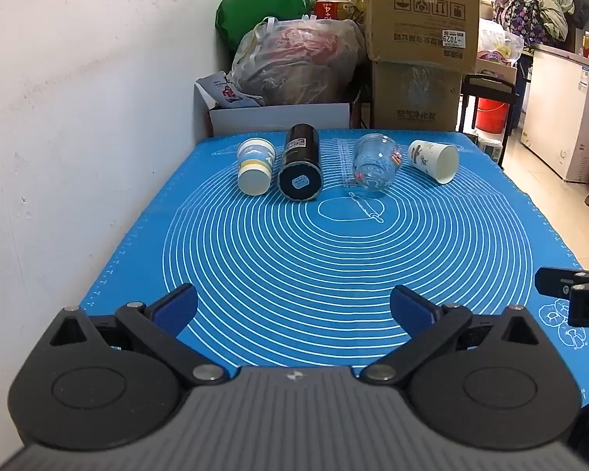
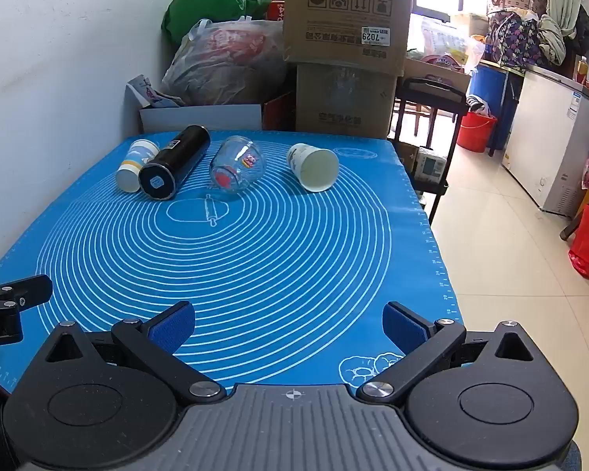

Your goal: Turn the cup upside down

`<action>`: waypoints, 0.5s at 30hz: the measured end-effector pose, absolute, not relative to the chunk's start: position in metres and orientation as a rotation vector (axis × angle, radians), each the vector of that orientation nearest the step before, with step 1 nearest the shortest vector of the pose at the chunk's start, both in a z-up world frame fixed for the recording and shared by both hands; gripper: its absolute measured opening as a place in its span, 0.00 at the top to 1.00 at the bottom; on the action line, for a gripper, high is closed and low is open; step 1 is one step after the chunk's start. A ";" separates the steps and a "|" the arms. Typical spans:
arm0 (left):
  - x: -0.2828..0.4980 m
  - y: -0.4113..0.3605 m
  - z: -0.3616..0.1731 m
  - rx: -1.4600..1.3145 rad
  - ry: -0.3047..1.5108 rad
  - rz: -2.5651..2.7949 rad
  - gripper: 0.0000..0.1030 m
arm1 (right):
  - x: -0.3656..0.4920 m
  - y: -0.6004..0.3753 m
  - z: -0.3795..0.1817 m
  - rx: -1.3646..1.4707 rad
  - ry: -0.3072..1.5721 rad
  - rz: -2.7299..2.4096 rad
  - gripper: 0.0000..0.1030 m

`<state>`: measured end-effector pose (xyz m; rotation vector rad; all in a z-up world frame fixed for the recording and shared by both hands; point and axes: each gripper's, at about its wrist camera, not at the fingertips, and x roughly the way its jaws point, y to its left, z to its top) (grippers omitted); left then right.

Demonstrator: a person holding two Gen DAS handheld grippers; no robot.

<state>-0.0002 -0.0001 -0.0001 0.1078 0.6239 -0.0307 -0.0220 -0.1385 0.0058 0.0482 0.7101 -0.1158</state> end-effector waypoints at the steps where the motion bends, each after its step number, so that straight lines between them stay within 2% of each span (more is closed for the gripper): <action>1: 0.000 0.000 0.000 0.108 0.624 -0.030 0.00 | -0.022 -0.139 0.006 0.049 0.710 -0.116 0.00; 15: -0.008 -0.009 0.009 0.104 0.630 -0.031 0.00 | -0.021 -0.139 0.004 0.048 0.715 -0.115 0.00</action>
